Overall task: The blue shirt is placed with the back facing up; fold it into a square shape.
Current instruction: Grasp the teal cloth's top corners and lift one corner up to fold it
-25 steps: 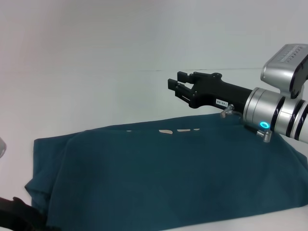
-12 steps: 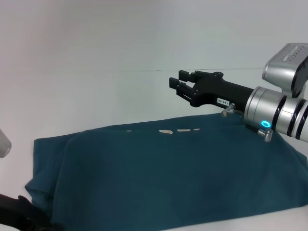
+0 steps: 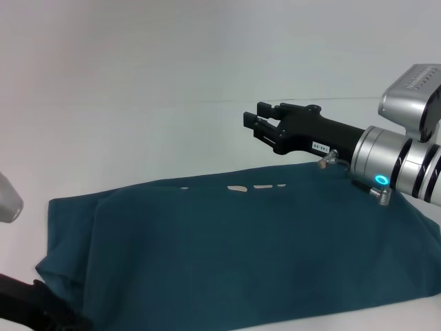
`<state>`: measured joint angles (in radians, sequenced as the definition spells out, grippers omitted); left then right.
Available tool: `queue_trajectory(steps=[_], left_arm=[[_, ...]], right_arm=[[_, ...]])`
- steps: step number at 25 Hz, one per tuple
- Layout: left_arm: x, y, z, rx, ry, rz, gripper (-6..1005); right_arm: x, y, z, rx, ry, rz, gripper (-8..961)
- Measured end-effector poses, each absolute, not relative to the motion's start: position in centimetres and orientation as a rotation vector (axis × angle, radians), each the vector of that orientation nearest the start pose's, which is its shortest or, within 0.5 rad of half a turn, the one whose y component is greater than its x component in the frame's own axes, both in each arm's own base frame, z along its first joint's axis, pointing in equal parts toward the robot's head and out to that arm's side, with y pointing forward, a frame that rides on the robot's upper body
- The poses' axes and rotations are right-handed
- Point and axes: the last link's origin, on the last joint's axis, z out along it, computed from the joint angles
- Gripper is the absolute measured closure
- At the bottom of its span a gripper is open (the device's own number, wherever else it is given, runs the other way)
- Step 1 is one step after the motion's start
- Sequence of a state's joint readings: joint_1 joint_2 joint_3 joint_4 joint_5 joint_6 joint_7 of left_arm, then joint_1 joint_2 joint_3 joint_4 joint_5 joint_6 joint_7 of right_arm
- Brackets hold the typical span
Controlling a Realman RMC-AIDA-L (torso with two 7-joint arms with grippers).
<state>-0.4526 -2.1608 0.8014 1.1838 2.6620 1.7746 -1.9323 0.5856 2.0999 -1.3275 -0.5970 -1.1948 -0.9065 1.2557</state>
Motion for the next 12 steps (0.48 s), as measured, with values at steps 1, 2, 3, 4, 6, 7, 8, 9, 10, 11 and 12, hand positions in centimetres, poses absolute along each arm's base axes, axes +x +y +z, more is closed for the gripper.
queue_trajectory(steps=[1,2,3,4,6,7,8,9,10,11,12], left_arm=[[-28.9,28.8,2.7,-2.788,-1.101,0.289,974],[-28.8,28.8,2.7,-2.786,-1.097,0.272,994],[-28.7,28.9,2.8,-2.784,-1.095,0.264,994],[-28.6,29.0,2.9,-2.78,-1.092,0.255,994],[-28.5,29.1,3.1,-2.771,-1.087,0.236,994],[-28.4,29.1,3.2,-2.769,-1.086,0.231,994],[-28.3,29.1,3.2,-2.767,-1.085,0.223,994],[-28.3,29.1,3.3,-2.765,-1.085,0.215,994],[-28.2,29.2,3.3,-2.765,-1.085,0.207,994],[-28.1,29.2,3.3,-2.764,-1.086,0.197,994],[-28.0,29.2,3.4,-2.763,-1.087,0.188,994]], right_arm=[[20.0,39.9,-4.8,-2.375,0.605,0.798,590],[20.0,39.8,-4.8,-2.376,0.608,0.798,590],[20.1,39.8,-4.8,-2.377,0.614,0.798,590],[20.2,39.8,-4.9,-2.377,0.621,0.795,590],[20.5,39.6,-4.9,-2.378,0.638,0.79,590],[20.7,39.5,-5.0,-2.377,0.646,0.788,590],[20.9,39.3,-5.0,-2.378,0.654,0.79,591],[21.1,39.1,-5.0,-2.38,0.658,0.792,593],[21.3,38.8,-5.0,-2.382,0.664,0.796,594],[21.5,38.6,-5.0,-2.385,0.67,0.8,595],[21.7,38.4,-5.0,-2.388,0.675,0.805,597]])
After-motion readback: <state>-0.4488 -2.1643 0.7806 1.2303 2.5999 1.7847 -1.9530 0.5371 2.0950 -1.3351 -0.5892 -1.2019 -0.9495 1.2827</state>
